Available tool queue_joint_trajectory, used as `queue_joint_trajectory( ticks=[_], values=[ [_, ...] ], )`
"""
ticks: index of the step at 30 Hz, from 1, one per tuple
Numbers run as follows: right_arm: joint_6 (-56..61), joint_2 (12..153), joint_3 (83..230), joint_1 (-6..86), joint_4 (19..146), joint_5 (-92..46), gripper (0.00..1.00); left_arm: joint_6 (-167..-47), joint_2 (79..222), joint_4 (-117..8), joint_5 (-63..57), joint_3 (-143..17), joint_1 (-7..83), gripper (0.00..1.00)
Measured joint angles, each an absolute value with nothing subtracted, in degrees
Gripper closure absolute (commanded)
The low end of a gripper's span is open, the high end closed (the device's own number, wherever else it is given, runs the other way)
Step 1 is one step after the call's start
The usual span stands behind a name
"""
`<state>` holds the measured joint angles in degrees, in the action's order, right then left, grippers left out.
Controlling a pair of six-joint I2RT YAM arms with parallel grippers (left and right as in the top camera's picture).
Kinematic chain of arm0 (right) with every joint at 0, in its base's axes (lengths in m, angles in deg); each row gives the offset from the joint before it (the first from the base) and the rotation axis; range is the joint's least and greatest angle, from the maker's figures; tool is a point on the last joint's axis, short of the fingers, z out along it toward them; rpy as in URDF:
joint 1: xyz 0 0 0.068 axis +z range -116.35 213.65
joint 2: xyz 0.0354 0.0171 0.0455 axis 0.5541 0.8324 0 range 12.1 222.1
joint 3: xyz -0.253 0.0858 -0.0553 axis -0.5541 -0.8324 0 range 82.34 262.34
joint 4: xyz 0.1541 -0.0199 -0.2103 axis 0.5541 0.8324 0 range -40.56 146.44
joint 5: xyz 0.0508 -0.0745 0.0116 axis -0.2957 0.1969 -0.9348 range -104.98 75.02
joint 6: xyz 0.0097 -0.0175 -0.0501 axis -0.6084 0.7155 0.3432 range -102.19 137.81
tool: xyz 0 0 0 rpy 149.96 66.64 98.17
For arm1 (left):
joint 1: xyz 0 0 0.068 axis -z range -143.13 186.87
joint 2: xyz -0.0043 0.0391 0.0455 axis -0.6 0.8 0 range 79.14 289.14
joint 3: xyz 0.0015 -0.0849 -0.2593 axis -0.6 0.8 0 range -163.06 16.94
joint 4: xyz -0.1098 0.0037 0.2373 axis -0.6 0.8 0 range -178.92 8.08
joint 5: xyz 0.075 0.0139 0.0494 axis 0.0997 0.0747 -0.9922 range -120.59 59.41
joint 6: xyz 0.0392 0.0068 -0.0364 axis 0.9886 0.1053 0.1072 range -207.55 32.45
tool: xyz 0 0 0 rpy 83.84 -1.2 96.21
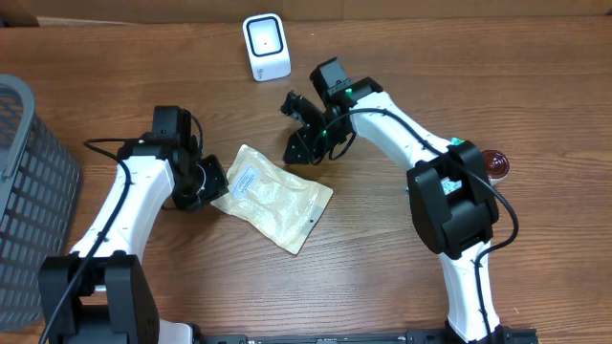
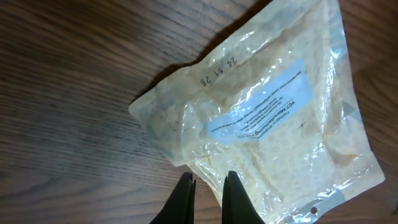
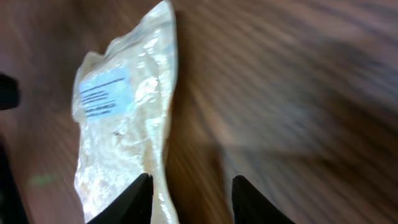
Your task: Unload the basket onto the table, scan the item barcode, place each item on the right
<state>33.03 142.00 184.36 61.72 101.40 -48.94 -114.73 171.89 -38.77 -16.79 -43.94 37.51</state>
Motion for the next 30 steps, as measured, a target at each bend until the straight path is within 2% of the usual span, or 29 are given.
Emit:
queue_joint_trajectory(
  ticks=[17,21,22,30],
  values=[
    [35.5,143.2,181.1,66.4,100.8,-51.1,0.41,-120.4,171.9,-50.6,-14.7,-32.7,37.5,0.96],
    [32.6,143.3,180.4,67.4,97.4,-49.6,0.42,-121.1,171.9,-51.9,-14.7,-31.7,37.5,0.95],
    [31.2,143.3,180.1,67.6,96.2,-48.9,0.43,-121.2,171.9,-52.1,-14.6,-31.5,37.5,0.96],
    [25.3,143.3,179.1,68.9,94.6,-49.1,0.84,-121.8,172.7,-53.5,-13.1,-31.4,37.5,0.96]
  ],
)
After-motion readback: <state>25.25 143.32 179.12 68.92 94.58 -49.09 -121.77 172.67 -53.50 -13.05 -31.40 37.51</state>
